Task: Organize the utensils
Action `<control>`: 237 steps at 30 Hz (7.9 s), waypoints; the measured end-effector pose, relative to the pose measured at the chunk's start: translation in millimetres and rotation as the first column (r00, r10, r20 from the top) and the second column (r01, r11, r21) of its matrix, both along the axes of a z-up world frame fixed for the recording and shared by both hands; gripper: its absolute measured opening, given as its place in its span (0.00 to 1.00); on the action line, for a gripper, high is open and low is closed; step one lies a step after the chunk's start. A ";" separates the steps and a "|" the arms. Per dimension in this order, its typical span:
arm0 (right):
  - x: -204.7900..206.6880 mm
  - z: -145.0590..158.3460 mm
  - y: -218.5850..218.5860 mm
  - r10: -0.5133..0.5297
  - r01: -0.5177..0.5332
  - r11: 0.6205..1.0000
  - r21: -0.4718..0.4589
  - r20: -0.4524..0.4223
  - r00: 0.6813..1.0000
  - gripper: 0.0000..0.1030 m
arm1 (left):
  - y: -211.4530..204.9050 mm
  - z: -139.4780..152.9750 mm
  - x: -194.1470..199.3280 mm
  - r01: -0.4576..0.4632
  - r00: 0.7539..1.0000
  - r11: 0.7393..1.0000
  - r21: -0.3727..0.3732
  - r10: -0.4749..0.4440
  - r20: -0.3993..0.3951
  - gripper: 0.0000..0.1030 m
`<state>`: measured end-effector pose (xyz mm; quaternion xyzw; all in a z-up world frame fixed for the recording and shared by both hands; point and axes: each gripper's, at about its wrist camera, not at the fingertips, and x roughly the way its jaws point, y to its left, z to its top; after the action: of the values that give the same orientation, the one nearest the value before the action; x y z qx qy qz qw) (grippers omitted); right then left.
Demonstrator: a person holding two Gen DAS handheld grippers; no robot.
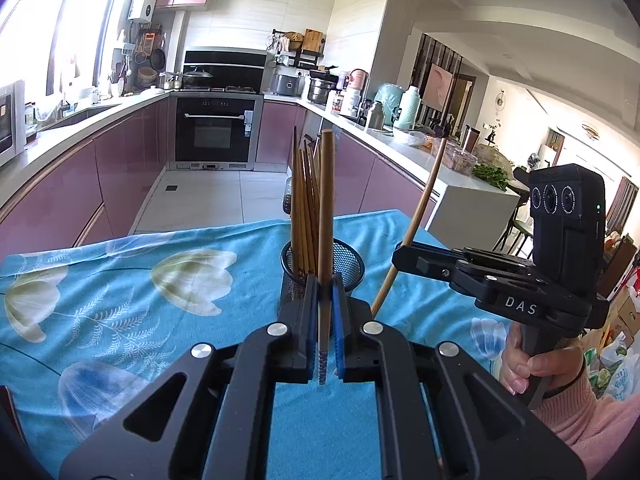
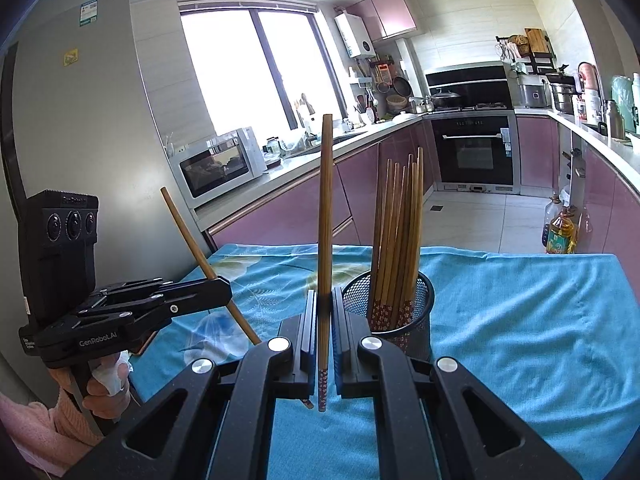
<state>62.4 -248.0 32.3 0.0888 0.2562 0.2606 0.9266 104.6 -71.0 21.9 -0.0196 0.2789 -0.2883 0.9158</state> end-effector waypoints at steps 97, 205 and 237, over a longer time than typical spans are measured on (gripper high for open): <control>25.8 42.0 -12.0 -0.013 0.010 1.000 0.024 0.117 0.993 0.06 | -17.9 67.0 -14.2 0.047 0.986 0.999 0.015 -0.049 0.157 0.07; 3.1 -30.1 9.1 -0.217 0.230 0.966 -0.121 0.112 0.970 0.94 | 31.3 -16.8 -20.6 -0.300 0.936 0.950 0.087 0.275 0.219 0.95; -44.2 -42.2 46.9 -0.298 0.346 0.926 -0.152 0.269 0.916 0.94 | 64.2 -28.7 -81.8 -0.471 0.844 0.882 0.032 0.439 0.306 0.95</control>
<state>18.3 -201.1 -9.9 0.0057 0.1482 0.0862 0.9852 22.8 -6.8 -6.8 0.0060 0.1438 -0.0473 0.9885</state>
